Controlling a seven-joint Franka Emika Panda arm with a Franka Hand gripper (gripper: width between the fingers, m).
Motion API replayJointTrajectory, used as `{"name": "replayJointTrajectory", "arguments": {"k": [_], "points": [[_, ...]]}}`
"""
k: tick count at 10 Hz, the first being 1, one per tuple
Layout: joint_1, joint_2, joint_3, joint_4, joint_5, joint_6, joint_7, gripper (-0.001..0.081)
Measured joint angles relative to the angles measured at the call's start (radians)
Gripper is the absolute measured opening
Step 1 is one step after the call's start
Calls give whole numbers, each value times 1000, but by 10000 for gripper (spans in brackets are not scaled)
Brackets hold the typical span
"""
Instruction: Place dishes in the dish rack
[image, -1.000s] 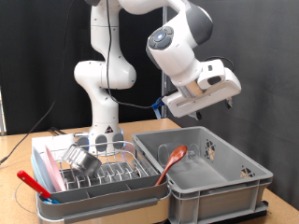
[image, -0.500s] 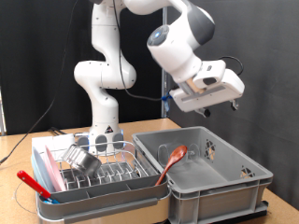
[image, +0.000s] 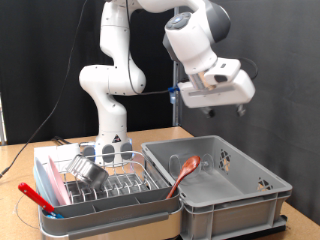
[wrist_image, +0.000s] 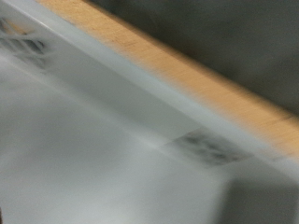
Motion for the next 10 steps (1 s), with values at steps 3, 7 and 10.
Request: {"name": "replayJointTrajectory", "arguments": {"k": [3, 7, 10], "points": [[-74, 5, -1, 38, -274, -290, 274, 803], [-128, 39, -8, 112, -333, -549, 459, 803], [-117, 43, 70, 85, -526, -475, 487, 803]]}}
